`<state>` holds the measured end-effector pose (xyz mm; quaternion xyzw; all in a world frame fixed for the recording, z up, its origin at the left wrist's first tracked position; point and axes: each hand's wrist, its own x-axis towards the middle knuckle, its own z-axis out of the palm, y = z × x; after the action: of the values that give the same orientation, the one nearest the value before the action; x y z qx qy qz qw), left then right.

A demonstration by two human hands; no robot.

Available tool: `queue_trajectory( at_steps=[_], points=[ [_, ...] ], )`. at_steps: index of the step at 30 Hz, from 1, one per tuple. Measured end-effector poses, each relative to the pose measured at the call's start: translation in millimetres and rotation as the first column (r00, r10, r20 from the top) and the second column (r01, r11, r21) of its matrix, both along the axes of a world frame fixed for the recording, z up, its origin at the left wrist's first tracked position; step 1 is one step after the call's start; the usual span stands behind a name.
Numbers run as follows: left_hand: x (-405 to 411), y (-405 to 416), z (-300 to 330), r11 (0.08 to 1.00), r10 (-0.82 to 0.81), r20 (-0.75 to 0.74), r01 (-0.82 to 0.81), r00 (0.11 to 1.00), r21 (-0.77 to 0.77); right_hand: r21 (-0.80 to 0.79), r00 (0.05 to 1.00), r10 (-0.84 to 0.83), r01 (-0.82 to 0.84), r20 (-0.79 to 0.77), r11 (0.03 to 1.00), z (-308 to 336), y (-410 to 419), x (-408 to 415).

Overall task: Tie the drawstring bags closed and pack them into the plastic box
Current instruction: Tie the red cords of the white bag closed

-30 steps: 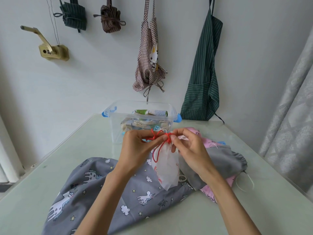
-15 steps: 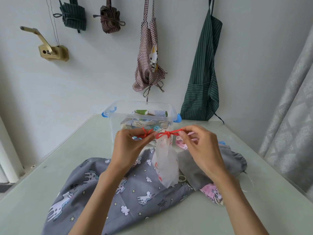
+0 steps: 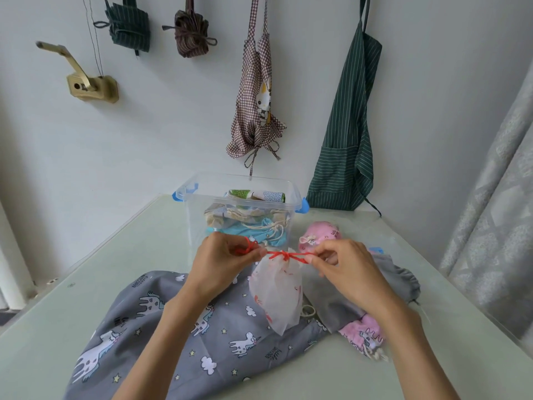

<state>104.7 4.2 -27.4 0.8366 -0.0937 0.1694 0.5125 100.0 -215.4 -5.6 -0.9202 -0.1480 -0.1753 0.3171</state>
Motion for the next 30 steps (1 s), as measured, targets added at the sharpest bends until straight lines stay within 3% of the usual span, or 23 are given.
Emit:
queue_trajectory(
  at_steps=[3, 7, 10, 12, 13, 15, 18, 20, 23, 25, 27, 30],
  points=[
    [-8.1, 0.5, 7.8, 0.986, -0.166, -0.156, 0.164, 0.974, -0.031, 0.229, 0.997, 0.068, -0.072, 0.026, 0.971, 3.8, 8.2, -1.0],
    [-22.8, 2.4, 19.2, 0.963, -0.268, -0.267, 0.253, 0.926, -0.089, 0.522, 0.982, 0.191, -0.166, 0.005, 0.837, 9.0, 26.6, -2.7],
    [-24.0, -1.5, 26.6, 0.950, -0.149, -0.253, 0.209, 0.956, 0.231, 0.537, 0.958, 0.282, -0.215, -0.045, 0.816, 12.7, 36.3, -7.3],
    [-18.3, -1.7, 34.2, 0.935, -0.090, -0.194, 0.150, 0.977, 0.323, 0.477, 0.947, 0.291, -0.196, -0.135, 0.857, 13.0, 32.6, -6.4],
    [-14.9, -1.5, 37.7, 0.942, -0.103, -0.202, 0.161, 0.974, 0.295, 0.454, 0.928, 0.292, -0.164, -0.230, 0.876, 10.3, 26.6, -4.6],
    [-9.1, 2.5, 44.9, 0.967, -0.229, -0.267, 0.250, 0.936, 0.048, 0.473, 0.838, 0.324, -0.091, -0.439, 0.877, 5.6, 15.5, -6.3],
    [-2.5, 10.7, 61.1, 0.889, -0.418, -0.245, 0.338, 0.875, -0.309, 0.637, 0.743, 0.382, 0.077, -0.550, 0.767, -1.0, 10.3, -9.2],
    [6.5, 17.5, 75.5, 0.811, -0.484, -0.169, 0.368, 0.858, -0.454, 0.744, 0.705, 0.442, 0.181, -0.555, 0.644, 0.3, 10.6, -3.9],
    [27.3, 24.4, 97.3, 0.733, -0.501, -0.100, 0.360, 0.860, -0.577, 0.920, 0.618, 0.682, 0.237, -0.391, 0.312, 16.0, 17.2, 15.1],
    [47.3, 30.6, 110.0, 0.721, -0.485, -0.090, 0.340, 0.870, -0.604, 0.959, 0.677, 0.679, 0.198, -0.284, 0.204, 37.4, 24.9, 35.9],
    [70.3, 39.2, 119.2, 0.757, -0.440, -0.093, 0.314, 0.893, -0.573, 0.957, 0.808, 0.530, 0.141, -0.258, 0.253, 60.1, 35.4, 62.1],
    [104.6, 48.7, 120.2, 0.910, -0.215, -0.131, 0.151, 0.968, -0.386, 0.842, 0.956, 0.185, 0.098, -0.227, 0.531, 74.9, 49.7, 105.9]
  ],
)
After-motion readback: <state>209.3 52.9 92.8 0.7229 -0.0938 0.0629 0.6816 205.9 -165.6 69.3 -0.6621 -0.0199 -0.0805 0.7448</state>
